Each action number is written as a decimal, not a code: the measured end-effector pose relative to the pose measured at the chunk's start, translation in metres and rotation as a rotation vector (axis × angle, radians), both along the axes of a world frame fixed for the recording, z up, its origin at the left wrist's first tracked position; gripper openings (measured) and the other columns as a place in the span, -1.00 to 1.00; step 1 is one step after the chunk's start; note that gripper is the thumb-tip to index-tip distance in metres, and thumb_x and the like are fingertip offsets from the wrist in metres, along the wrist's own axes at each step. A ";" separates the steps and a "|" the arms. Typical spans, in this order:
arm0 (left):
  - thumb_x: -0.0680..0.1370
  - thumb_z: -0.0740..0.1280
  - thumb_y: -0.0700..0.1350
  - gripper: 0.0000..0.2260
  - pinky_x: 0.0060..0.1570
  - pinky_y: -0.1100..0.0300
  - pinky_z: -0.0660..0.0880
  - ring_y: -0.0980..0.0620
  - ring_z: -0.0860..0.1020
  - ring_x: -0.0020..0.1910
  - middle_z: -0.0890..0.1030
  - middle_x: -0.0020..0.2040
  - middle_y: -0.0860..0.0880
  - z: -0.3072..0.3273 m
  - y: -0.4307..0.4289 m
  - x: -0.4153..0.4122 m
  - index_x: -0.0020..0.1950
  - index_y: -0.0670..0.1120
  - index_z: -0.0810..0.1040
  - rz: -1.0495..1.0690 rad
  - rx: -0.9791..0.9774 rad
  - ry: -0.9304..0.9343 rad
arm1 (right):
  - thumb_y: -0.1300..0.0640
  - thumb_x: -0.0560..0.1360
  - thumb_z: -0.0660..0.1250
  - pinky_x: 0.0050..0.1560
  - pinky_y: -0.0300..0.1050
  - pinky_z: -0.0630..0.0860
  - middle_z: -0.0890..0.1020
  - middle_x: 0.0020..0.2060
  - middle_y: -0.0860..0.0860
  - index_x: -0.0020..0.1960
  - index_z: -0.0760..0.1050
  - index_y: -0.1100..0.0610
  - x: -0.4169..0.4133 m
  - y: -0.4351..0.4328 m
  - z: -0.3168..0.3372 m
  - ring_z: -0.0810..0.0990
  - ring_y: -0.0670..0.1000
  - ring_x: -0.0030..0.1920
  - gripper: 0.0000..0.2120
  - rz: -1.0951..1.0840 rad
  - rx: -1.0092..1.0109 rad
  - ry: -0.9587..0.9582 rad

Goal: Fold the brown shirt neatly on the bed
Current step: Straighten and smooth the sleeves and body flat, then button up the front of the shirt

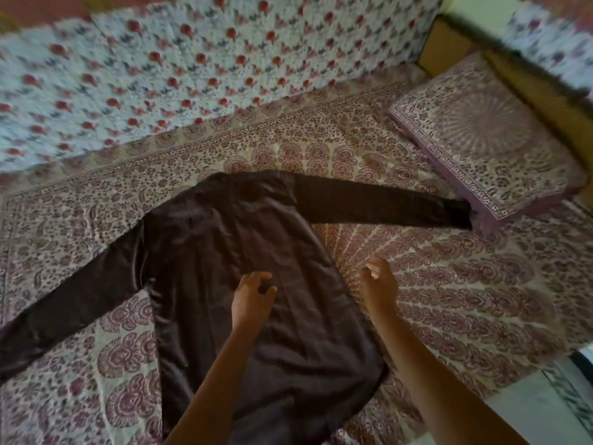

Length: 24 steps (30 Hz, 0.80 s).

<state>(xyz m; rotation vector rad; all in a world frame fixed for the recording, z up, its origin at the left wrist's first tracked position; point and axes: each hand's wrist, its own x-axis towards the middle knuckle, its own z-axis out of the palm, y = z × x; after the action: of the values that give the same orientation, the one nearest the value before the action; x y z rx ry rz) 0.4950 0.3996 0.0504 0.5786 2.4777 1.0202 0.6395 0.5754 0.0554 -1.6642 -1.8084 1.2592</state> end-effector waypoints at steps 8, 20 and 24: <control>0.46 0.39 -0.17 -0.75 0.05 0.04 0.55 -0.11 0.59 0.05 0.59 0.11 -0.12 -0.032 0.057 -0.031 0.13 -0.10 0.59 0.046 -0.117 -0.002 | 0.19 0.53 0.21 0.17 0.04 0.48 0.60 0.13 0.07 0.23 0.44 0.14 -0.031 0.057 -0.046 0.56 0.10 0.12 -0.73 0.142 -0.082 -0.061; 0.47 0.37 -0.11 -0.76 -0.04 0.10 0.50 -0.08 0.57 0.05 0.57 0.09 -0.06 -0.086 0.062 -0.088 0.13 -0.04 0.57 0.204 -0.177 -0.021 | 0.27 0.51 0.23 0.12 -0.07 0.41 0.59 0.10 0.20 0.19 0.47 0.26 -0.135 0.059 -0.107 0.54 0.19 0.12 -0.74 0.315 -0.074 -0.006; 0.48 0.35 -0.10 -0.72 -0.01 0.13 0.46 -0.08 0.54 0.12 0.55 0.15 -0.07 -0.113 0.112 -0.107 0.18 -0.04 0.54 0.071 -0.183 0.001 | 0.21 0.53 0.21 0.18 0.03 0.45 0.59 0.14 0.11 0.20 0.46 0.17 -0.123 0.096 -0.135 0.55 0.14 0.13 -0.74 0.229 -0.045 -0.073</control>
<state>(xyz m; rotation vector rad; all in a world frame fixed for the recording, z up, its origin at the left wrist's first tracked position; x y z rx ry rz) 0.3875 0.5112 -0.0623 0.4361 2.5739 0.8064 0.5162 0.6718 -0.0800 -1.5800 -2.0773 1.3563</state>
